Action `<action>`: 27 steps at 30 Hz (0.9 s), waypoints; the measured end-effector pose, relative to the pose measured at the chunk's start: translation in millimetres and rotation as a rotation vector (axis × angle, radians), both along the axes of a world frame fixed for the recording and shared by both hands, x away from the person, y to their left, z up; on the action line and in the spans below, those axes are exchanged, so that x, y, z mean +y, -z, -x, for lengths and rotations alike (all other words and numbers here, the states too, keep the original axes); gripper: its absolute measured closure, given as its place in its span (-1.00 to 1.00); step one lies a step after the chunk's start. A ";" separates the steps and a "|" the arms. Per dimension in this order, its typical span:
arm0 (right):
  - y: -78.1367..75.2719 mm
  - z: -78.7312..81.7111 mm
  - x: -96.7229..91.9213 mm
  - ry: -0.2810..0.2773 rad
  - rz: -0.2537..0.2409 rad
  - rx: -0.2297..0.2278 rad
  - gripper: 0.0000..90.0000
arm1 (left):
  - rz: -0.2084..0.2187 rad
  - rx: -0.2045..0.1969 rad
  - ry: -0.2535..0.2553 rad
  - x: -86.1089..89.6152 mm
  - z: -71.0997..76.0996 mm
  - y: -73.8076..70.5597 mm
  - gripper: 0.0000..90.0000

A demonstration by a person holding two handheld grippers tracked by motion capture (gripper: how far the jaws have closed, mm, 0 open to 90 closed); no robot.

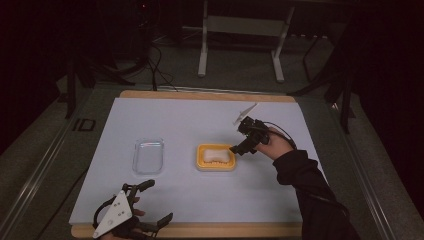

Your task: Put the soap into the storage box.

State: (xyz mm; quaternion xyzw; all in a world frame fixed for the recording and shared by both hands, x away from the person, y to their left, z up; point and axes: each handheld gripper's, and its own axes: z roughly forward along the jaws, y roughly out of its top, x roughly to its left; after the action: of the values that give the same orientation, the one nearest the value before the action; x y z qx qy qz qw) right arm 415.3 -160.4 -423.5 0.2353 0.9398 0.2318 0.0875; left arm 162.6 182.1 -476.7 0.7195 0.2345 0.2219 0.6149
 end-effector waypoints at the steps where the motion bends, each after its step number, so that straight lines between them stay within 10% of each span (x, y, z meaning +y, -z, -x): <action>1: 0.4 1.6 -2.2 0.010 -0.007 -0.003 -0.68 | 0.000 0.000 0.000 -0.2 0.0 0.1 -1.00; 9: 8.0 14.0 -29.4 0.147 -0.099 -0.078 -0.67 | -0.003 0.001 0.001 -0.5 -0.1 0.2 -1.00; 27: 33.2 57.6 -62.4 0.225 -0.169 -0.115 -0.68 | -0.003 0.008 0.005 -1.5 -0.2 0.7 -1.00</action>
State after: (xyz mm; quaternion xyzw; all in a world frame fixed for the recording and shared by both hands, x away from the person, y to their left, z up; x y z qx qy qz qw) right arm 357.7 -222.7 -456.7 0.3321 0.8780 0.3120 0.1466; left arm 162.8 180.6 -477.4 0.7220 0.2348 0.2180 0.6133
